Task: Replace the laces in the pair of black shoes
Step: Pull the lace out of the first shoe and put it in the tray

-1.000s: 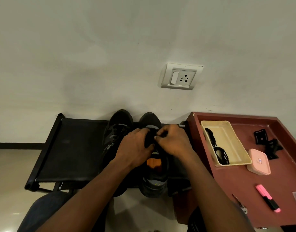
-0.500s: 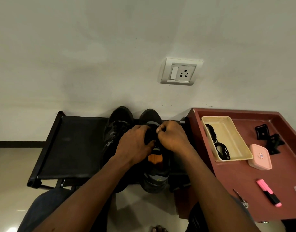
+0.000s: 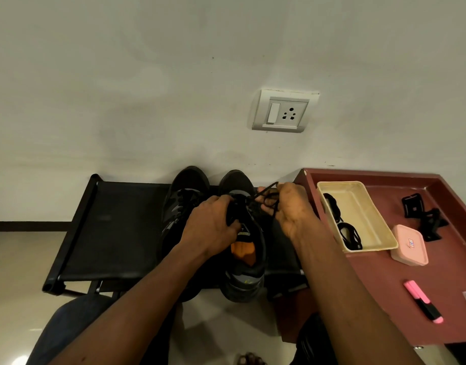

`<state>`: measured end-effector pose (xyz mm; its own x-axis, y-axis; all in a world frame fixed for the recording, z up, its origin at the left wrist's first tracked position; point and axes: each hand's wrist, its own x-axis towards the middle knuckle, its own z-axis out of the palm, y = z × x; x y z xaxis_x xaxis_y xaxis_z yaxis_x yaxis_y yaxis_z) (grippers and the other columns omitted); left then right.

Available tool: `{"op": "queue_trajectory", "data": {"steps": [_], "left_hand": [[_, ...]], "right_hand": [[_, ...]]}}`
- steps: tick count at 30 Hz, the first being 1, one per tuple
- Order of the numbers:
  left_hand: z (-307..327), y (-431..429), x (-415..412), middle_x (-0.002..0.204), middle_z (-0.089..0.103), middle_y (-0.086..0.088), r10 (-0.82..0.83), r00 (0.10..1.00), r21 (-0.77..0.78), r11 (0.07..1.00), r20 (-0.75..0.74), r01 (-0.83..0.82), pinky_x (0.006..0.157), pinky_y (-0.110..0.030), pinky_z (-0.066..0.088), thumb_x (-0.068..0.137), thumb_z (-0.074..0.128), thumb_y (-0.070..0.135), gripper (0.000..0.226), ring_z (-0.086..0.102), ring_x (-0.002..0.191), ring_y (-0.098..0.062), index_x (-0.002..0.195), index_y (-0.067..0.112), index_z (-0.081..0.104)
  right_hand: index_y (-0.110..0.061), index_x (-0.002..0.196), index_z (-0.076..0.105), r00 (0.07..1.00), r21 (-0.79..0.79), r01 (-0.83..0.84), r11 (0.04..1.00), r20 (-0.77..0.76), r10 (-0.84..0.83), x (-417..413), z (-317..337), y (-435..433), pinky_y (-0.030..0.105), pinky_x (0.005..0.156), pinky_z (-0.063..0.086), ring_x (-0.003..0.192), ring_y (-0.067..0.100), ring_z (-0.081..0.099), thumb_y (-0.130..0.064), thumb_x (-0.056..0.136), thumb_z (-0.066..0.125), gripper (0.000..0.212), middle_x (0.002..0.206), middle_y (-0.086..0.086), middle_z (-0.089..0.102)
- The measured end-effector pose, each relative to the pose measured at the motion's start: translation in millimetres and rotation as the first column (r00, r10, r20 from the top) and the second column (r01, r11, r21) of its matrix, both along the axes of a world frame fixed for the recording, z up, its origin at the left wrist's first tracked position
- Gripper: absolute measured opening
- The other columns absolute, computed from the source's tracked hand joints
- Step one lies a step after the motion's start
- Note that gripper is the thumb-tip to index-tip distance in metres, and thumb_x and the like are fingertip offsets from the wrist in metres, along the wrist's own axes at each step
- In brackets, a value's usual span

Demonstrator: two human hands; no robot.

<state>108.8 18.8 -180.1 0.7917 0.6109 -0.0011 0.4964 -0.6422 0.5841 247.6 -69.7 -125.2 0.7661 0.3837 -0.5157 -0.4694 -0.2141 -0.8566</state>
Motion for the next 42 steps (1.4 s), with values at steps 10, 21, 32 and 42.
{"op": "queue_trajectory", "data": {"steps": [10, 21, 32, 42], "left_hand": [[-1.1, 0.5, -0.5, 0.120, 0.064, -0.001, 0.004, 1.000, -0.015, 1.000, 0.010, -0.004, 0.098, -0.039, 0.054, 0.091, 0.068, 0.040, 0.049, 0.062, 0.107, -0.020, 0.136, 0.021, 0.057], [-3.0, -4.6, 0.6, 0.142, 0.054, -0.001, 0.005, 0.999, 0.066, 0.998, 0.050, -0.008, 0.105, -0.039, 0.050, 0.093, 0.067, 0.041, 0.055, 0.055, 0.127, -0.022, 0.143, 0.024, 0.051], [0.9, -11.4, 20.2, 0.137, 0.052, -0.002, -0.069, 0.998, 0.251, 0.965, -0.005, 0.068, 0.092, -0.036, 0.055, 0.097, 0.066, 0.028, 0.037, 0.051, 0.121, -0.019, 0.132, 0.019, 0.057], [4.0, 2.1, 28.4, 0.077, 0.062, 0.009, 0.208, 0.944, -0.050, 0.978, 0.257, -0.202, 0.065, -0.025, 0.052, 0.096, 0.069, 0.027, 0.013, 0.061, 0.069, -0.006, 0.088, 0.023, 0.059]], "right_hand": [[-0.015, 0.091, 0.050, 0.950, 0.420, 0.310, 0.853, -0.106, -0.293, 15.4, 3.1, -4.3, 0.033, 0.065, 0.055, 0.053, 0.012, 0.054, -0.011, 0.110, 0.035, 0.025, 0.065, -0.002, 0.051], [-0.028, 0.107, 0.061, 0.601, -0.716, -0.253, 0.651, 0.411, 0.686, 10.9, -4.9, -18.0, 0.043, 0.093, 0.056, 0.105, 0.023, 0.064, -0.024, 0.096, 0.062, 0.012, 0.116, 0.001, 0.061], [-0.026, 0.116, 0.057, 0.518, -0.735, -0.407, 0.542, 0.303, 0.800, -7.3, -1.7, -16.8, 0.040, 0.084, 0.062, 0.088, 0.015, 0.067, -0.019, 0.085, 0.079, 0.039, 0.097, -0.003, 0.065], [-0.028, 0.113, 0.057, 0.578, -0.706, -0.400, 0.584, 0.301, 0.759, -1.3, 0.1, -19.4, 0.039, 0.086, 0.062, 0.093, 0.017, 0.067, -0.012, 0.085, 0.079, 0.039, 0.103, -0.001, 0.064]]}}
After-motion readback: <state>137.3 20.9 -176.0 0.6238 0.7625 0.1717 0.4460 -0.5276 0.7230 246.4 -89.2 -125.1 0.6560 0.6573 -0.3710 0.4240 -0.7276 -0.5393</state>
